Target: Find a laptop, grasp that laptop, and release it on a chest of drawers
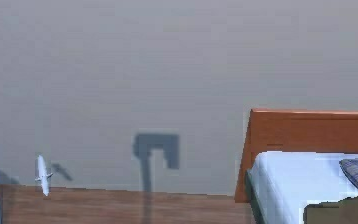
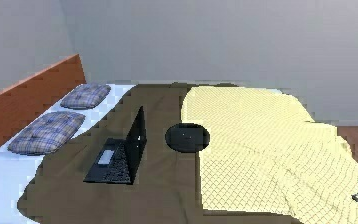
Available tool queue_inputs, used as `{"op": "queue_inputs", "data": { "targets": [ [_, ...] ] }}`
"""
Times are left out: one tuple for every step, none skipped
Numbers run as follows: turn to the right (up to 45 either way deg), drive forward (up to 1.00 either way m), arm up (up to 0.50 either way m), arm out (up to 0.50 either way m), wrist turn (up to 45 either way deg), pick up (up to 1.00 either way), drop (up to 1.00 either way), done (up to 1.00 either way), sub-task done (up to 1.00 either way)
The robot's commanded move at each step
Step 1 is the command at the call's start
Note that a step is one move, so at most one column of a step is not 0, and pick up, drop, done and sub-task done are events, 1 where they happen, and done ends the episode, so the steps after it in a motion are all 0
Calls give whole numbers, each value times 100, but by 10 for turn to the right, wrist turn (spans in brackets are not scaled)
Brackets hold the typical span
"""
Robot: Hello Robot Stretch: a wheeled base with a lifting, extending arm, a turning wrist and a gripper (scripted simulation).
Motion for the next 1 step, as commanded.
{"op": "queue_inputs", "data": {
  "targets": [
    [-150,0,0,0,0,0,0,0,0]
  ]
}}
